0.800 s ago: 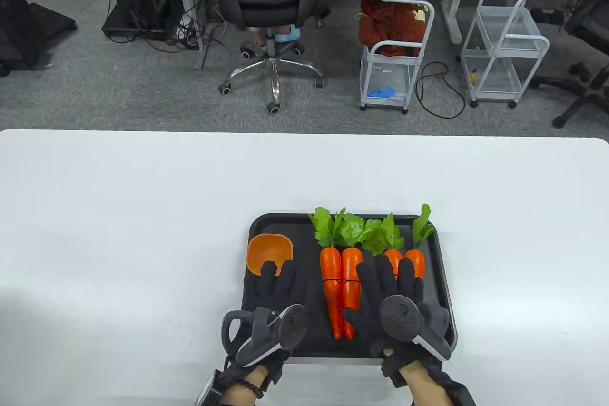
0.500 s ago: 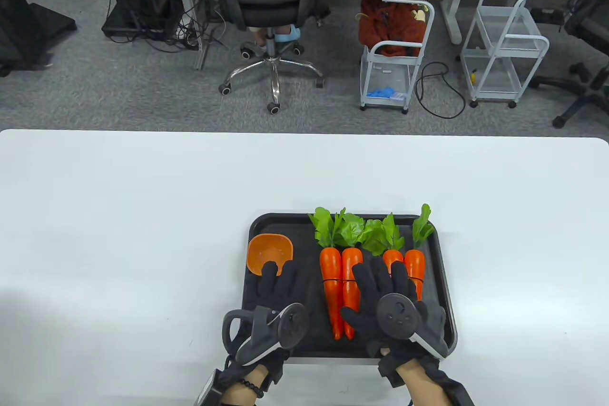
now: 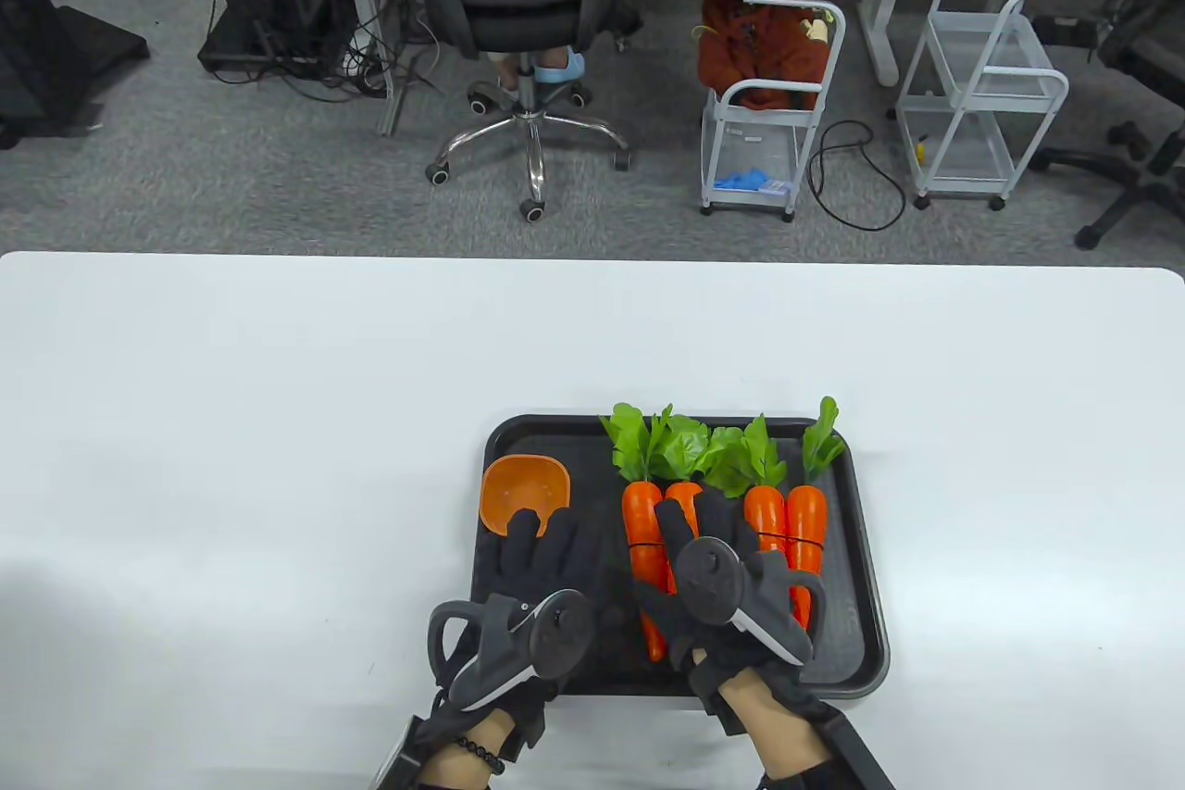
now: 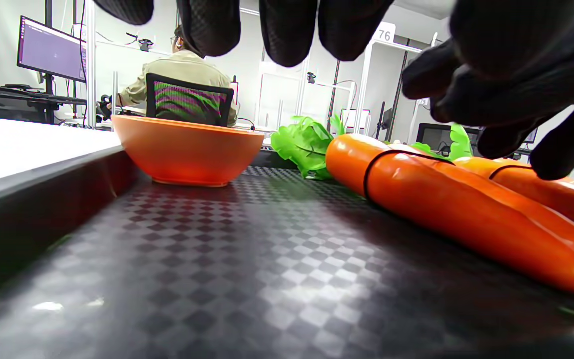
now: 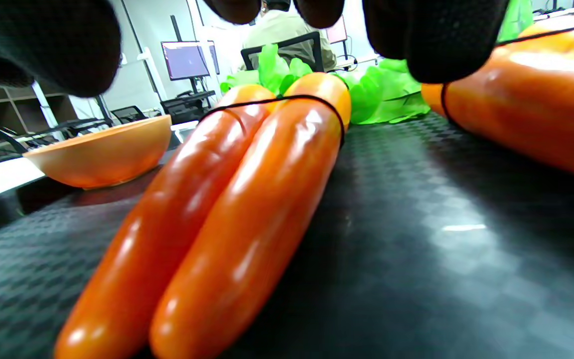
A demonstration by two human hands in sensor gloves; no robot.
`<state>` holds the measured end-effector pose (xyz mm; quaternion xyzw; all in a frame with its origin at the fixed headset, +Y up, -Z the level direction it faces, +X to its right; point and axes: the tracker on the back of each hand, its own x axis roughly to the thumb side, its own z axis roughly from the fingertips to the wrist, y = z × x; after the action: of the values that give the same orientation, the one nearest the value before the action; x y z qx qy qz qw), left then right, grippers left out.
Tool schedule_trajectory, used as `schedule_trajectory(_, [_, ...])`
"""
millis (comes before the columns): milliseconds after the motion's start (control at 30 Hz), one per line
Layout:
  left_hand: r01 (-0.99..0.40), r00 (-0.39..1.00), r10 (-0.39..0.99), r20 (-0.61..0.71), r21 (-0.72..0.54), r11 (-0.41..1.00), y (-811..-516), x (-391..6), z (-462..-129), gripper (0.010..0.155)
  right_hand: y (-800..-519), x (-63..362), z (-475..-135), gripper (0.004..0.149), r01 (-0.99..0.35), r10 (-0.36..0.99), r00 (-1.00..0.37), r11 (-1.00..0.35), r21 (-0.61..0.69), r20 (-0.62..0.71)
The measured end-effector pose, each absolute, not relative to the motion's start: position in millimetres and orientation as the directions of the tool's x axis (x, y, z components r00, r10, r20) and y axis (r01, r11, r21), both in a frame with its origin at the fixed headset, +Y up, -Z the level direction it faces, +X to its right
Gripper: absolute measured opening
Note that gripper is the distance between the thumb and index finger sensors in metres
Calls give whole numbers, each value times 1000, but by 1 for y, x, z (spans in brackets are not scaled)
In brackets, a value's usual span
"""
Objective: Pinch and pull to detach rubber bands
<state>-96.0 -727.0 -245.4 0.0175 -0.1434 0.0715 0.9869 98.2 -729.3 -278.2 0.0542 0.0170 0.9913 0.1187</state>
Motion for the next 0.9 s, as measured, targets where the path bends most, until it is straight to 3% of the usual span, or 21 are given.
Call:
schedule_trajectory(533, [-190,939,172,299,34,981,-718,-104,-241,75,-741,65,-308,87,-63,62,-998,-985,162,-12])
schedule_trajectory(900, [-200,938,184,294,24,980,-717,-106,-241,75,-755,56,-314,94,-17,7,-998,-989,145,-70])
